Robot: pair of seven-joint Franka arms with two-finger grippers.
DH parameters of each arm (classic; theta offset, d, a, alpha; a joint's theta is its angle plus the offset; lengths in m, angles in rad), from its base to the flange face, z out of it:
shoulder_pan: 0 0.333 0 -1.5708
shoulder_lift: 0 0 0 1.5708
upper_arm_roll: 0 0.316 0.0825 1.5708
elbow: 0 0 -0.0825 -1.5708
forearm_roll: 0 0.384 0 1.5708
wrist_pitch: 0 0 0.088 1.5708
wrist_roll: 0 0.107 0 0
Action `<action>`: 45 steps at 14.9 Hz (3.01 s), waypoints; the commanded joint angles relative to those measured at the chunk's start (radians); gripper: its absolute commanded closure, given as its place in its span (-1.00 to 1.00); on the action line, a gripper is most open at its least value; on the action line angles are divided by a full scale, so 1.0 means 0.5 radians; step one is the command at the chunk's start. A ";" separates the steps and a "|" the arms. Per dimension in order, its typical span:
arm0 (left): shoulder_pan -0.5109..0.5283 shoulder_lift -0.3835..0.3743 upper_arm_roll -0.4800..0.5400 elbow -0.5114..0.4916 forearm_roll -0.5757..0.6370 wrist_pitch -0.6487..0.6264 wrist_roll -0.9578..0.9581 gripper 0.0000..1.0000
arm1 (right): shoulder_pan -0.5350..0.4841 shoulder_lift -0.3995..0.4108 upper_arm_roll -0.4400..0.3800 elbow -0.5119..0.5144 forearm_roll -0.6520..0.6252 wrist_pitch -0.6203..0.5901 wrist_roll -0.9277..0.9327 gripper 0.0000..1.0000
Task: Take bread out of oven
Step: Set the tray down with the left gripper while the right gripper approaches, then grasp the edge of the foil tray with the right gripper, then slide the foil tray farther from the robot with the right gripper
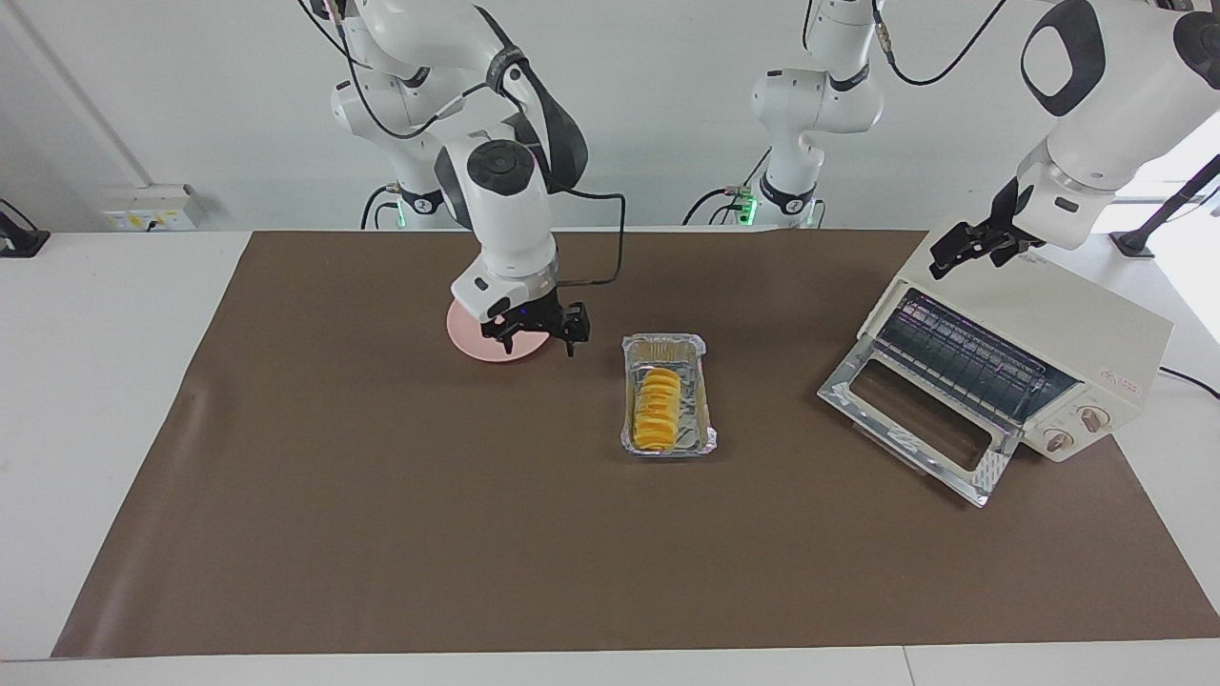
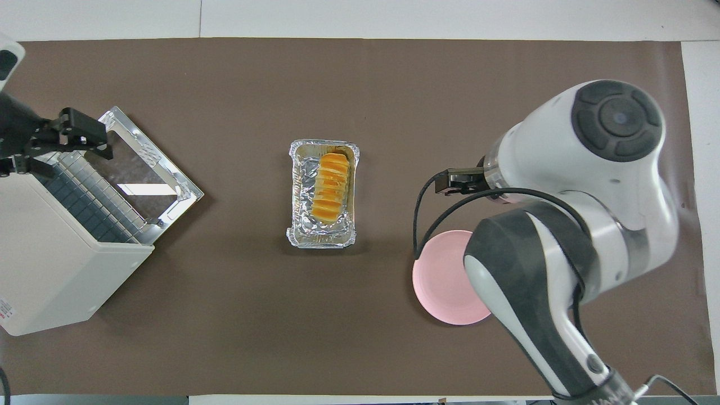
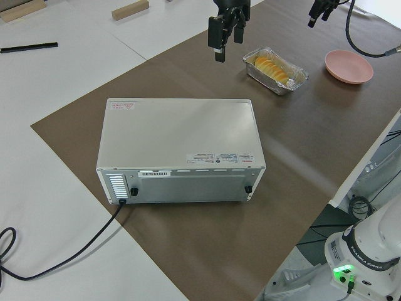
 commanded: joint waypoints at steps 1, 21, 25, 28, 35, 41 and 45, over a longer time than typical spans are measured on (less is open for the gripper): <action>-0.002 -0.115 -0.008 -0.150 0.047 0.039 0.027 -1.00 | 0.094 0.322 -0.015 0.378 0.010 -0.066 0.198 -1.00; 0.332 -0.094 -0.502 -0.067 0.062 0.115 0.125 -1.00 | 0.276 0.590 -0.018 0.309 -0.146 0.281 0.432 1.00; 0.332 -0.103 -0.502 -0.089 0.053 0.106 0.128 -1.00 | 0.288 0.590 -0.015 0.358 -0.144 0.259 0.429 1.00; 0.323 -0.112 -0.502 -0.104 0.053 0.100 0.125 -1.00 | 0.279 0.593 -0.015 0.416 -0.137 0.210 0.426 1.00; 0.332 -0.112 -0.496 -0.104 0.053 0.128 0.147 -1.00 | 0.009 0.581 -0.009 0.729 -0.128 -0.293 0.080 1.00; 0.329 -0.109 -0.496 -0.101 0.053 0.125 0.239 -1.00 | -0.426 0.492 -0.021 0.576 -0.091 -0.300 -0.601 1.00; 0.338 -0.115 -0.490 -0.104 0.056 0.112 0.233 -1.00 | -0.635 0.384 -0.021 0.168 -0.085 0.151 -0.835 1.00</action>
